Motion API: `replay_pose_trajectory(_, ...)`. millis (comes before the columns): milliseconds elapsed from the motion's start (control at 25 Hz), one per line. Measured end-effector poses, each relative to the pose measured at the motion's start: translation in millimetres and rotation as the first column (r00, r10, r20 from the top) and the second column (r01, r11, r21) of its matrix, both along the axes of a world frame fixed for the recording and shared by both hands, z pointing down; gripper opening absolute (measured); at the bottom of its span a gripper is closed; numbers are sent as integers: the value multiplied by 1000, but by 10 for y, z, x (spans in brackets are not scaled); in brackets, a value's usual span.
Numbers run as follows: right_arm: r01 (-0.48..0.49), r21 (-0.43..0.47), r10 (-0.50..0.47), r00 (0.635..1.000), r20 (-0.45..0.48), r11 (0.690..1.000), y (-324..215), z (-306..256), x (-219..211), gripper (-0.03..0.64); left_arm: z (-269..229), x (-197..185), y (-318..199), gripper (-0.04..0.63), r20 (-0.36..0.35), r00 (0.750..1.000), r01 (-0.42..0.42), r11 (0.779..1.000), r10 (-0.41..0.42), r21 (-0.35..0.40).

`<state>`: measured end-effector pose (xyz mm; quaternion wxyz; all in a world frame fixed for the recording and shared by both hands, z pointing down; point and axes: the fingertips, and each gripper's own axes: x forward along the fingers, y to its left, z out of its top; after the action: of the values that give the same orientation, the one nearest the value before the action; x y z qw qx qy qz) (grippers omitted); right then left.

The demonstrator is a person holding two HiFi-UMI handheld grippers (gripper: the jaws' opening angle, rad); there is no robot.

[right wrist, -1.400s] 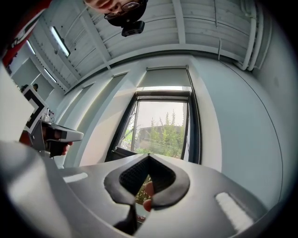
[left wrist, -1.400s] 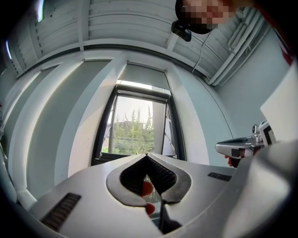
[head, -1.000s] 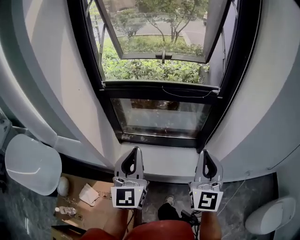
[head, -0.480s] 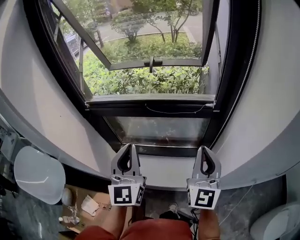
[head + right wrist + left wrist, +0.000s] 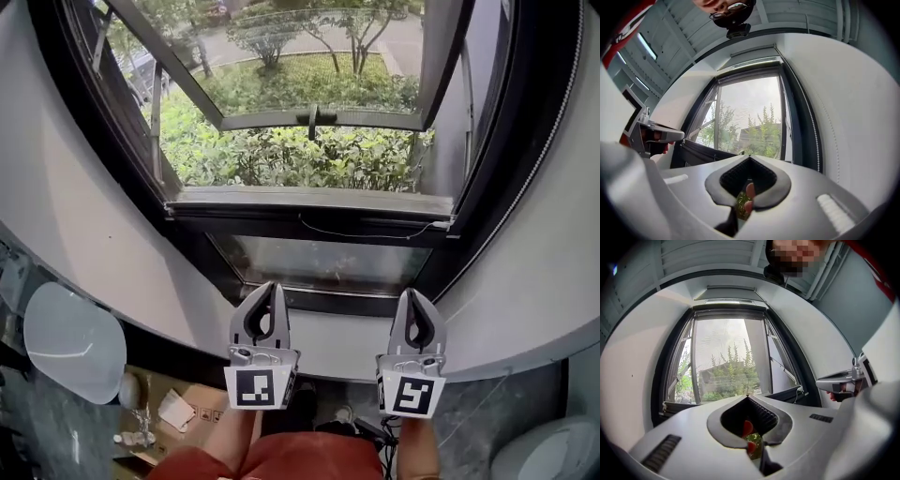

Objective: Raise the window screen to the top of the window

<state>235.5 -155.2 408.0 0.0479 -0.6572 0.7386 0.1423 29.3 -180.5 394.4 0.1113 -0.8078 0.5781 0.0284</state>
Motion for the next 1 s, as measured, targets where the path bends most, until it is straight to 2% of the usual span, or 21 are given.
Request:
replay_pose_trajectory(240,-12,-17,11,999,-32,1000,-298,15,-236,11,140,-218,-312,6,31,999,-24,999,25,-30)
replay_pose_trajectory(360,1,-11,-2,998,-62,1000,-454,-41,-364,11,132,-340,-478,6,44,999,-19,1000,20,-21)
replay_pose_trajectory(560,24,-8,-25,990,-137,1000,-644,-45,-576,11,205,-460,-713,6,126,991,-34,999,36,-15)
replay_pose_trajectory(680,38,-12,-40,978,-203,999,-767,-76,-692,12,234,-495,-828,8,199,979,-49,999,50,-8)
replay_pose_trajectory(720,53,-30,-58,972,-226,998,-811,-60,-735,12,247,-497,-871,8,229,972,-57,998,57,-7)
replay_pose_trajectory(800,88,-84,-109,953,-282,993,-894,4,-831,54,268,-491,-957,28,287,956,-73,997,68,8)
replay_pose_trajectory(880,87,-131,-130,918,-374,988,-967,71,-897,61,308,-480,-1039,56,361,929,-89,996,78,14)
replay_pose_trajectory(920,76,-148,-133,893,-429,986,-1008,107,-916,65,339,-472,-1083,63,410,908,-95,995,83,10)
replay_pose_trajectory(1000,59,-200,-161,827,-539,978,-1114,226,-942,94,406,-460,-1185,89,520,850,-99,995,83,4)
